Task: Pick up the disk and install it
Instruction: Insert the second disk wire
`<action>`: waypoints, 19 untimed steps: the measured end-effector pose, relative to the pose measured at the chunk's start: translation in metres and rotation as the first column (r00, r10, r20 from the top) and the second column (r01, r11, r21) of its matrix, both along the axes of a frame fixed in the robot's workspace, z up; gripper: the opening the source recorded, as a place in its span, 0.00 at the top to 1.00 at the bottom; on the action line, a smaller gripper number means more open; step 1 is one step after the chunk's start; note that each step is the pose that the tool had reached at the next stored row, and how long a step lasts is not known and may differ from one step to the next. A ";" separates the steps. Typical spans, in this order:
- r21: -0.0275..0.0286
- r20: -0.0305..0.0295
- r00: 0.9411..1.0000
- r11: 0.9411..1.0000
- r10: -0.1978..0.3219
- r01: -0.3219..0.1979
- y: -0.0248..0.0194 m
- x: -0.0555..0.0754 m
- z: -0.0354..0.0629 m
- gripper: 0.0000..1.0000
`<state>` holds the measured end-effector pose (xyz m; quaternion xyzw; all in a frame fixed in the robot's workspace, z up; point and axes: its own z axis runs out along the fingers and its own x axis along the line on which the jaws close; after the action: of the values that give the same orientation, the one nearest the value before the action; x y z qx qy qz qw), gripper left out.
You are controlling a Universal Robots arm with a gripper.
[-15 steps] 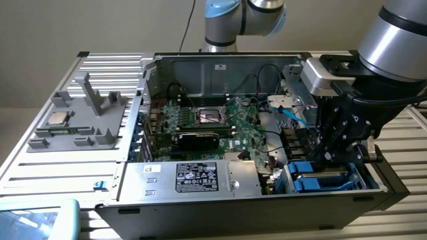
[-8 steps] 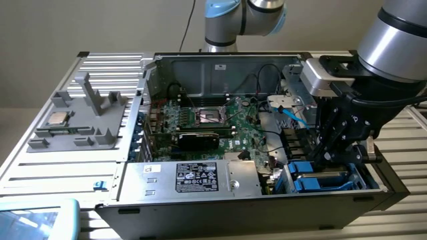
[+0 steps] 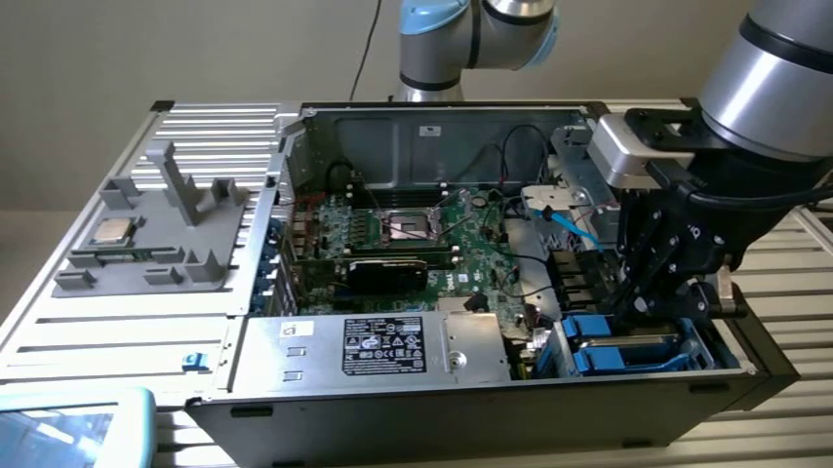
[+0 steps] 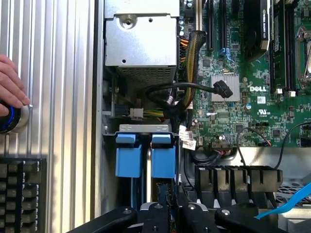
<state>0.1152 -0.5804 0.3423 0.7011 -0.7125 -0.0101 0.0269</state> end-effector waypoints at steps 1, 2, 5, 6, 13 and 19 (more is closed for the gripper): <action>0.000 0.000 1.000 1.000 0.000 0.000 0.0000 0.000 -0.0002 0.84; 0.001 0.000 1.000 1.000 0.000 0.000 0.0000 0.000 -0.0004 0.84; 0.002 0.000 1.000 1.000 -0.001 0.001 0.0000 0.000 -0.0015 0.84; 0.002 0.000 1.000 1.000 -0.001 0.001 0.0000 0.000 -0.0018 0.84; 0.006 0.000 1.000 1.000 -0.002 0.002 0.0000 0.000 -0.0034 0.84; 0.007 0.000 1.000 1.000 -0.003 0.003 -0.0003 0.001 -0.0041 0.84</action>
<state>0.1159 -0.5808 0.3382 0.7003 -0.7133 -0.0127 0.0242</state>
